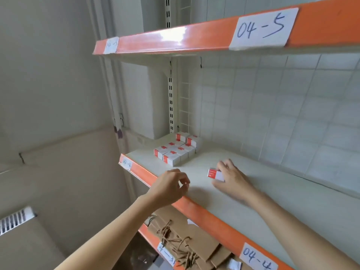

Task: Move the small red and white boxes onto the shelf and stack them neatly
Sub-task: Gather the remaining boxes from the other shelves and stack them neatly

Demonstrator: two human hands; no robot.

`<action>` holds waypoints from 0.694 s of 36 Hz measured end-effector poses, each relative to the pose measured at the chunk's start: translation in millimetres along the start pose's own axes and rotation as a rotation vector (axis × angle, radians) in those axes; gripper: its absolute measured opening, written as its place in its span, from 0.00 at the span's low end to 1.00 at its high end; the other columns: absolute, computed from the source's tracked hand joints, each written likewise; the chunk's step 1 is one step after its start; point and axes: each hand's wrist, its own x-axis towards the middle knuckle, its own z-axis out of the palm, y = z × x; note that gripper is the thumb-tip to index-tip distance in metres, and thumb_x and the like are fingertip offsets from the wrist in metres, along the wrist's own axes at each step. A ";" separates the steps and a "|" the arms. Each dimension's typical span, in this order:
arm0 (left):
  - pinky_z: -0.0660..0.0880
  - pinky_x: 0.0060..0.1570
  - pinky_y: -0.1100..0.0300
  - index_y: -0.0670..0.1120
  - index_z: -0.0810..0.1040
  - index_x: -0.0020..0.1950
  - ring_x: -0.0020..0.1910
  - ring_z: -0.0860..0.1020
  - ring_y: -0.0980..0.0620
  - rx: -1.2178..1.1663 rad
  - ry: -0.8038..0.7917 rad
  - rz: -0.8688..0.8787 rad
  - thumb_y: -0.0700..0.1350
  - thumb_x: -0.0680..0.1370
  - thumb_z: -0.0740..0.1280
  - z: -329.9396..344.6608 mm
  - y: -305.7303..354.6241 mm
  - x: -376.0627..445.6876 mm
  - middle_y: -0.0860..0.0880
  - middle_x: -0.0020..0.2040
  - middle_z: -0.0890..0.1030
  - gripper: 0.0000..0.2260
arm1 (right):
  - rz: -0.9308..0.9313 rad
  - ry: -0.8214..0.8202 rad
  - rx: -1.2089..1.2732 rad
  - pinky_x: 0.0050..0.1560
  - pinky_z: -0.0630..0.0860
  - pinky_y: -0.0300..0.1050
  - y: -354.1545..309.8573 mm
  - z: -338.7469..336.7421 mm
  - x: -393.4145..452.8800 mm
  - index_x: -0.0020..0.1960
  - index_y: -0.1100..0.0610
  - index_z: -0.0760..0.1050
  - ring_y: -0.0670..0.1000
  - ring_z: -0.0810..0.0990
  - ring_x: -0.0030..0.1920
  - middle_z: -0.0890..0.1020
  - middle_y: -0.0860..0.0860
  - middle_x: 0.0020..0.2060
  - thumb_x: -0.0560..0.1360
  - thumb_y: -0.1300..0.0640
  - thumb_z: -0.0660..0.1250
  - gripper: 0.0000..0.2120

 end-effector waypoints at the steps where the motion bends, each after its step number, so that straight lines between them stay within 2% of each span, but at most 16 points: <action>1: 0.77 0.48 0.56 0.46 0.80 0.54 0.43 0.79 0.54 -0.007 -0.013 0.026 0.44 0.78 0.64 2.7 -1.7 10.1 0.50 0.49 0.79 0.08 | -0.008 -0.060 0.081 0.47 0.67 0.42 3.1 -4.5 -1.9 0.52 0.54 0.68 0.51 0.74 0.50 0.67 0.49 0.51 0.73 0.51 0.66 0.12; 3: 0.76 0.48 0.58 0.45 0.79 0.57 0.44 0.79 0.54 -0.033 -0.060 0.068 0.46 0.77 0.65 6.9 -0.7 28.7 0.49 0.51 0.79 0.10 | 0.027 -0.163 0.236 0.48 0.68 0.37 11.3 -15.5 -2.1 0.51 0.51 0.70 0.46 0.74 0.49 0.67 0.49 0.53 0.72 0.54 0.70 0.11; 5: 0.75 0.47 0.62 0.45 0.76 0.61 0.44 0.77 0.55 -0.087 -0.090 0.082 0.49 0.76 0.67 12.0 2.2 44.7 0.49 0.53 0.79 0.15 | 0.136 -0.159 0.415 0.41 0.70 0.35 22.8 -19.2 -1.3 0.53 0.51 0.71 0.46 0.74 0.43 0.70 0.51 0.53 0.72 0.60 0.69 0.12; 8: 0.72 0.49 0.64 0.47 0.71 0.67 0.49 0.75 0.54 -0.167 -0.176 0.070 0.54 0.73 0.70 24.4 4.9 63.0 0.49 0.57 0.75 0.24 | 0.390 0.076 0.626 0.29 0.71 0.34 38.8 -10.9 -5.2 0.48 0.53 0.72 0.50 0.75 0.34 0.75 0.53 0.45 0.74 0.67 0.63 0.09; 10: 0.69 0.55 0.64 0.47 0.68 0.69 0.55 0.73 0.53 -0.204 -0.246 0.061 0.54 0.72 0.72 35.5 3.5 69.4 0.49 0.60 0.71 0.29 | 0.454 0.255 0.683 0.28 0.71 0.32 45.8 1.5 -12.1 0.42 0.53 0.73 0.50 0.76 0.33 0.78 0.55 0.38 0.75 0.68 0.61 0.11; 12: 0.66 0.60 0.64 0.47 0.68 0.69 0.59 0.70 0.53 -0.219 -0.249 0.091 0.54 0.70 0.73 45.5 -0.1 74.2 0.49 0.60 0.69 0.30 | 0.436 0.315 0.677 0.32 0.73 0.35 46.7 8.5 -17.3 0.41 0.54 0.74 0.50 0.76 0.33 0.77 0.54 0.33 0.75 0.69 0.61 0.11; 14: 0.66 0.61 0.64 0.48 0.70 0.67 0.58 0.69 0.54 -0.262 -0.238 0.106 0.53 0.69 0.75 50.5 -4.2 78.4 0.50 0.59 0.69 0.29 | 0.399 0.292 0.624 0.36 0.72 0.39 45.8 10.2 -18.0 0.40 0.51 0.74 0.50 0.76 0.33 0.77 0.51 0.31 0.74 0.68 0.61 0.13; 16: 0.68 0.57 0.64 0.49 0.72 0.65 0.54 0.71 0.54 -0.320 -0.237 0.107 0.52 0.68 0.75 52.5 -8.5 82.4 0.50 0.58 0.71 0.27 | 0.396 0.273 0.607 0.36 0.71 0.40 45.2 10.5 -17.2 0.39 0.50 0.74 0.50 0.75 0.33 0.78 0.50 0.30 0.75 0.67 0.62 0.13; 19: 0.67 0.48 0.73 0.48 0.74 0.62 0.50 0.73 0.55 -0.408 -0.212 0.099 0.48 0.68 0.76 53.6 -13.3 84.7 0.49 0.56 0.74 0.24 | 0.395 0.286 0.583 0.37 0.71 0.41 45.3 11.1 -16.9 0.39 0.50 0.75 0.51 0.76 0.34 0.78 0.51 0.31 0.75 0.67 0.62 0.14; 22: 0.66 0.46 0.77 0.49 0.74 0.60 0.48 0.73 0.57 -0.434 -0.181 0.106 0.52 0.65 0.74 57.4 -15.8 85.2 0.51 0.54 0.75 0.25 | 0.381 0.291 0.570 0.38 0.71 0.41 46.8 11.5 -17.1 0.38 0.48 0.74 0.51 0.77 0.35 0.78 0.51 0.31 0.74 0.67 0.62 0.15; 25: 0.67 0.46 0.75 0.47 0.75 0.60 0.48 0.74 0.56 -0.418 -0.174 0.107 0.47 0.69 0.76 59.1 -15.9 85.8 0.50 0.55 0.75 0.22 | 0.368 0.285 0.567 0.38 0.72 0.43 47.5 11.5 -16.3 0.39 0.49 0.75 0.52 0.77 0.34 0.78 0.51 0.30 0.74 0.67 0.62 0.14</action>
